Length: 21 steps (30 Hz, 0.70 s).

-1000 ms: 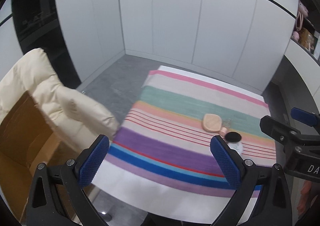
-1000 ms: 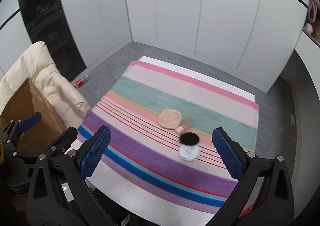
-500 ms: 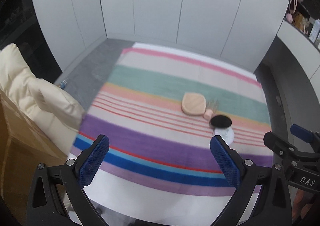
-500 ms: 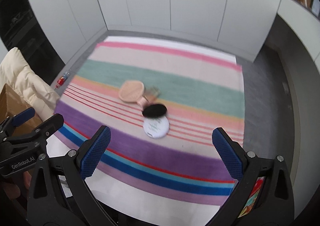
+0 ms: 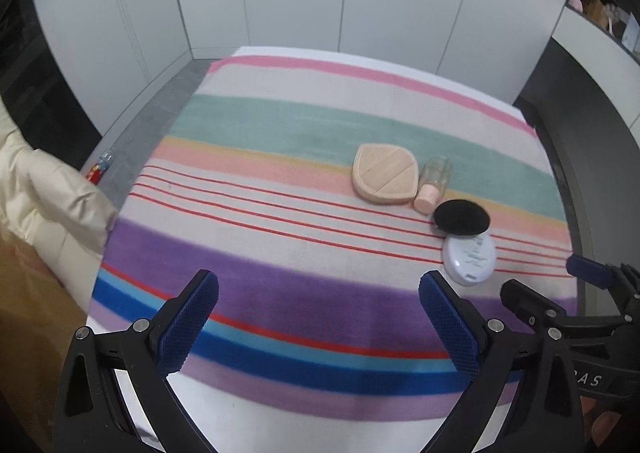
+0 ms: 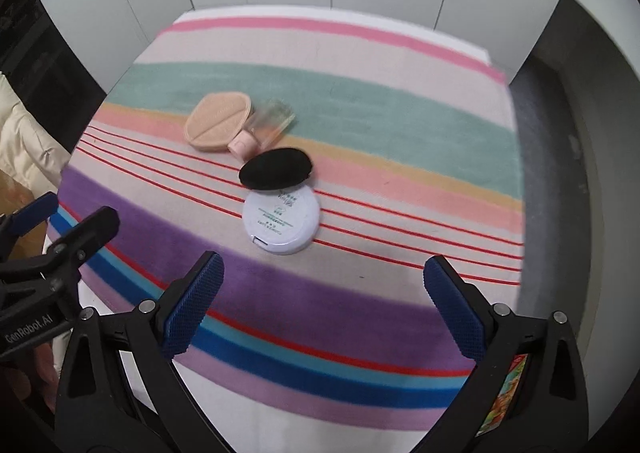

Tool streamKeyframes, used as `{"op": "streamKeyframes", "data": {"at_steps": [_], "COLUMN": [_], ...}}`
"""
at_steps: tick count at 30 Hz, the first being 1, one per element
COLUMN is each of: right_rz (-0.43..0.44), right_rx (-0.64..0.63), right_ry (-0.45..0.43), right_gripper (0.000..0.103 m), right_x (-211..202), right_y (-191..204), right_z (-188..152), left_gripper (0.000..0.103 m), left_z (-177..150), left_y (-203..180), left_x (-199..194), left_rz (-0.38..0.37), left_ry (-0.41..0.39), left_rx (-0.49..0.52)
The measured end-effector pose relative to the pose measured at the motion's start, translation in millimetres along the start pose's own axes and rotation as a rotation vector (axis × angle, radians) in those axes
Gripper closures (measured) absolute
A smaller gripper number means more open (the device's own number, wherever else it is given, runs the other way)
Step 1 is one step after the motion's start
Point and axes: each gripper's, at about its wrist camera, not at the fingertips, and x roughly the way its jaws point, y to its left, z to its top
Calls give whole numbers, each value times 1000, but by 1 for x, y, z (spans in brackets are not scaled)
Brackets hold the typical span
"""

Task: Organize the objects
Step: 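Move both tools back over the rug toward the puff and compact, then grasp the beige powder puff with left tool while right tool grasps the white compact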

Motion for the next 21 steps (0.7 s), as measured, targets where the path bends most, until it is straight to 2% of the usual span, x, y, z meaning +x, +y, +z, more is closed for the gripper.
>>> {"op": "streamKeyframes", "data": {"at_steps": [3,10,11,13,15,16,19,21], "right_rz": [-9,0,-21,-5,-5,-7,-11,-27], "right_rx": [-38,-65,-87,-94,-96,-90,-50,-37], "right_ry": [13,52,23,-4,-29,-36,-43,-47], "right_gripper": [5,11,13,21,39,43,43,43], "right_x": [18,60,60,60,58,57,56,57], "right_y": [5,12,15,17,16,14,4,-2], "right_z": [3,7,7,10,13,15,20,24], "left_gripper": [3,3,3,3,3,3,2,2], "left_z": [3,12,13,16,22,25,34,40], "left_y": [-1,3,3,0,-3,-5,-14,-24], "left_x": [15,50,56,65,72,77,93,99], "left_rz": [-5,-11,-13,-16,-40,-44,-69,-54], "left_ry": [6,48,57,56,53,58,74,55], "left_rx": [32,29,32,38,35,36,44,83]}}
